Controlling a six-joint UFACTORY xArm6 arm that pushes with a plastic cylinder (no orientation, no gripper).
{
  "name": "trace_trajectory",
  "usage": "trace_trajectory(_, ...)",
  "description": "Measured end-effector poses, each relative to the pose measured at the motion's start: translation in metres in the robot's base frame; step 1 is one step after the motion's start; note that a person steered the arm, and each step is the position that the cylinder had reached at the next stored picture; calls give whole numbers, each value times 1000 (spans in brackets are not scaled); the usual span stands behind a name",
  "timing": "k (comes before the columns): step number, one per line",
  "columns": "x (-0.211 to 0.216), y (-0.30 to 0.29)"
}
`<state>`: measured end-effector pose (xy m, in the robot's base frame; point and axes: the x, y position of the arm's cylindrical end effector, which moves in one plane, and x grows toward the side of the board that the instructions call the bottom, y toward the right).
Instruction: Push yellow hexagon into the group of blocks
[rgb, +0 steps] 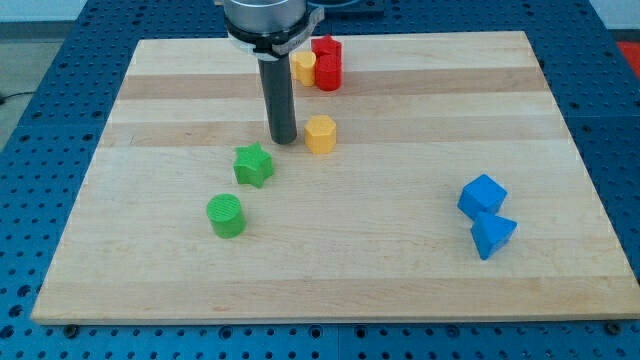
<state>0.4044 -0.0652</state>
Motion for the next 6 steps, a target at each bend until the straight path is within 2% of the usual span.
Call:
trace_trajectory(1,53,-3)
trace_trajectory(2,49,43)
trace_trajectory(4,-23,52)
trace_trajectory(5,-37,52)
trace_trajectory(6,-76,36)
